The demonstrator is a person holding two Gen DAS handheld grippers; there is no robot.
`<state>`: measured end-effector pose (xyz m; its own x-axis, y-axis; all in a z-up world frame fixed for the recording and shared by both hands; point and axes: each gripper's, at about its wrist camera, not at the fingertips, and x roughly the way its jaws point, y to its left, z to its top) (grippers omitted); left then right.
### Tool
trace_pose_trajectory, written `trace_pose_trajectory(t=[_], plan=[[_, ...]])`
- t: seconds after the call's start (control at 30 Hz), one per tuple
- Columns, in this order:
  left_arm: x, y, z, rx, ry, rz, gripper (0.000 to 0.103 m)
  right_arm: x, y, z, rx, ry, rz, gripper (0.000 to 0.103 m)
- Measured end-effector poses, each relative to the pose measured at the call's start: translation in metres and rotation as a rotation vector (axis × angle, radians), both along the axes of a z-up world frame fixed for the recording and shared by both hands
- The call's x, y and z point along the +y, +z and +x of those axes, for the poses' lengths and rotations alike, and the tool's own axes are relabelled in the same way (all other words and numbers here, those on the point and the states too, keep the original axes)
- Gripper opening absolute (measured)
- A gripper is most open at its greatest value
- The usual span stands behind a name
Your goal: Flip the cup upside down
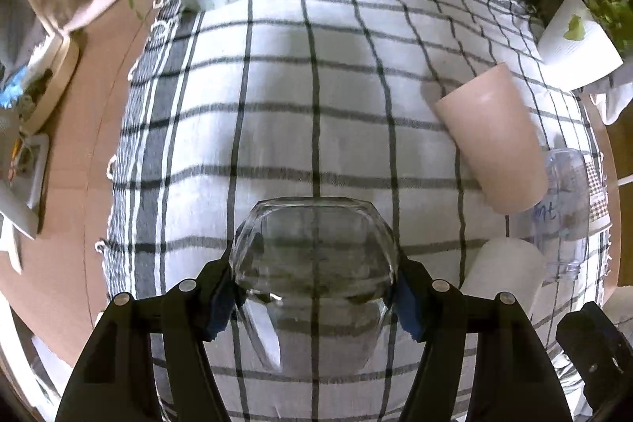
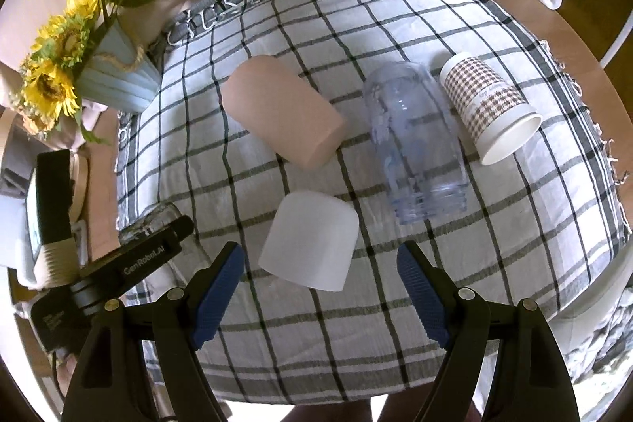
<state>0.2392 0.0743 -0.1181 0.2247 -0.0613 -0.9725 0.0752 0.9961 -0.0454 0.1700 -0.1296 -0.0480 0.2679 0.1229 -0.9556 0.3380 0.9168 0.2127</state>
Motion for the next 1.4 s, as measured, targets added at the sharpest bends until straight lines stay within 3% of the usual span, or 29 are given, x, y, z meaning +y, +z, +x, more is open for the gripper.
trace_pose_trajectory(t=[0.37, 0.97, 1.4], plan=[[-0.010, -0.003, -0.020, -0.046, -0.010, 0.000, 0.066, -0.003, -0.006, -0.009, 0.022, 0.023, -0.007, 0.080], [-0.008, -0.004, -0.053, -0.038, 0.011, -0.006, 0.066, -0.005, -0.017, -0.020, 0.066, 0.056, -0.017, 0.080], [-0.009, -0.004, -0.055, -0.046, 0.003, -0.006, 0.066, -0.002, -0.024, -0.019, 0.097, 0.067, -0.053, 0.080]])
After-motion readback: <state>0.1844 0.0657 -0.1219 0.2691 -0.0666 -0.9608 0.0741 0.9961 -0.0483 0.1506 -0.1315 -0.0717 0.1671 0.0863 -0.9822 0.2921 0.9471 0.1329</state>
